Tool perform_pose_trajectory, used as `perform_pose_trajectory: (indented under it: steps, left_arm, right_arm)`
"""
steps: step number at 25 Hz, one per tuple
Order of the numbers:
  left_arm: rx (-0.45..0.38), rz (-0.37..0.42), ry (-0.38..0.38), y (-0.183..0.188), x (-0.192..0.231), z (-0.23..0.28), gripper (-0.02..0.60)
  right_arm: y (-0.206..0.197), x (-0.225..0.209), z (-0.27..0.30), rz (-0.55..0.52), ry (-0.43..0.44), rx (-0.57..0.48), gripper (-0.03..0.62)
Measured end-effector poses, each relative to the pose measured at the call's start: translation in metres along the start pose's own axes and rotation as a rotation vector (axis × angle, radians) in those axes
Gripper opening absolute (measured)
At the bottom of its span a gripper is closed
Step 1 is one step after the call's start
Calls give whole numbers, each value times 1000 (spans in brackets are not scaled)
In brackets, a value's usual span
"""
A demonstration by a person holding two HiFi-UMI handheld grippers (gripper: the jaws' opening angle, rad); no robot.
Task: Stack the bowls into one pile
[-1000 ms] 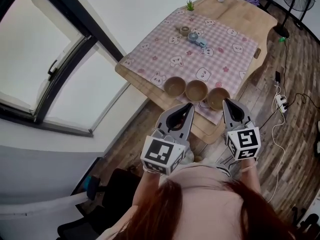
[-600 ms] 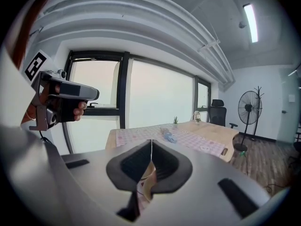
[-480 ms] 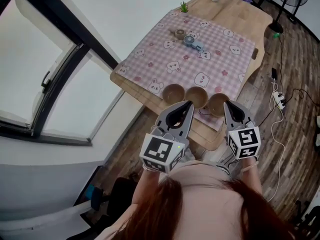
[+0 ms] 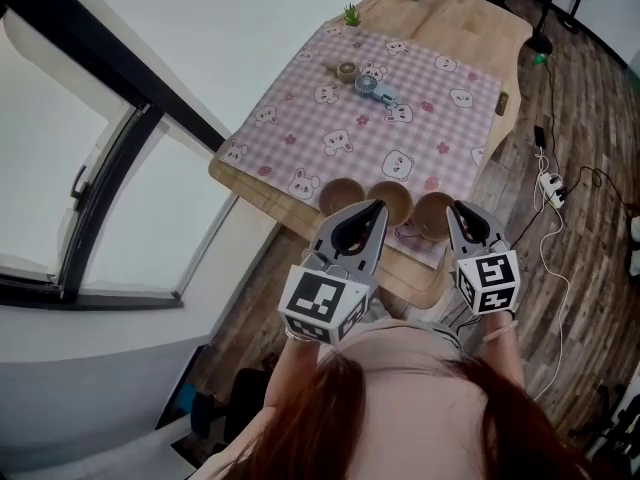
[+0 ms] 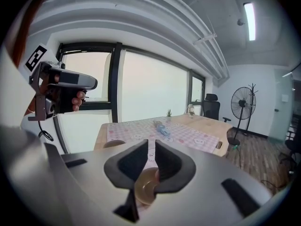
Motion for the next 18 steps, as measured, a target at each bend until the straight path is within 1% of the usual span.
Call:
perform_pose_trajectory:
  steps: [18]
  left_arm:
    - [25,-13,-37,-3,23,24,12]
  right_arm:
    - [-41,-17,33,-21,-48,117,75]
Point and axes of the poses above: the fingertips, and each gripper's own axes: z forward along the fingers, x to its left, y out of its top, the point moved 1 cm from there along -z, backward along the fingers, and after that the axes turned 12 degrees about -y, right-handed, at the moved point
